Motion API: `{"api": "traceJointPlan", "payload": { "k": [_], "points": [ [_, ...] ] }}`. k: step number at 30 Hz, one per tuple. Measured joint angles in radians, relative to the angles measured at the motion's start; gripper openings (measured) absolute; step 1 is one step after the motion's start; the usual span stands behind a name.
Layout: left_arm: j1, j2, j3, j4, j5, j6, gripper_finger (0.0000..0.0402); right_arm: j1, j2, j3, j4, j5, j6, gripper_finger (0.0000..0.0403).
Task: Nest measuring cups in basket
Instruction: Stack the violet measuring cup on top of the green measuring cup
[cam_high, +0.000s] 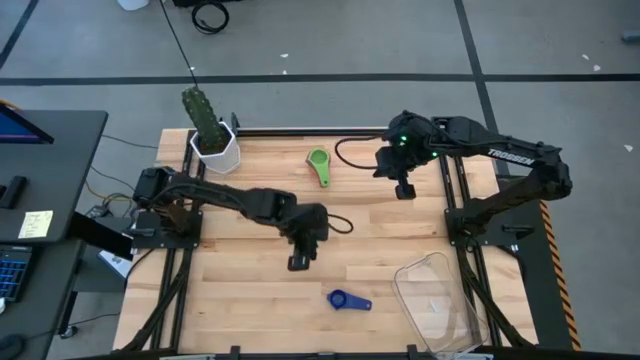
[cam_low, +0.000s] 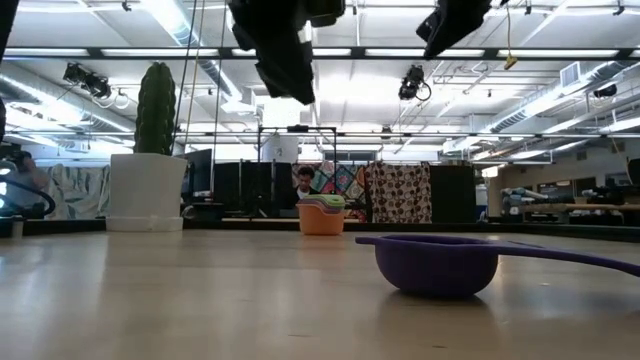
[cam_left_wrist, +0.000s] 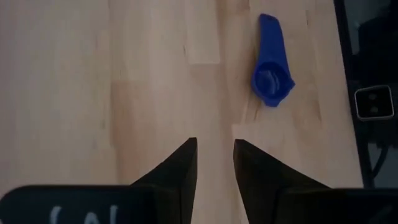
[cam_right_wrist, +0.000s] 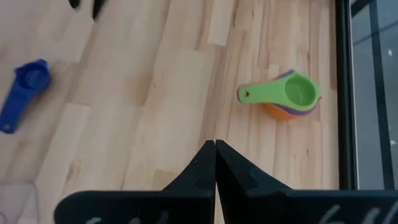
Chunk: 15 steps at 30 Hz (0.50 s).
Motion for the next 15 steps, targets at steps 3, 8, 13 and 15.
{"api": "traceJointPlan", "payload": {
  "k": [3,8,13,15],
  "points": [
    [-0.019,0.039,0.000,0.039,-0.005,-0.003,0.0109,0.022,-0.024,0.000,0.000,0.000,0.002,0.0009],
    [-0.024,0.082,-0.001,0.083,0.076,0.026,0.0109,0.070,-0.067,0.000,0.005,0.001,0.016,0.0009],
    [-0.023,0.086,0.000,0.083,0.115,0.113,0.0109,0.149,-0.112,0.000,0.043,0.051,0.118,0.0009],
    [-0.018,0.086,0.000,0.085,0.115,0.146,0.0109,0.186,-0.128,0.000,0.057,0.080,0.151,0.0009]
  ]
}}
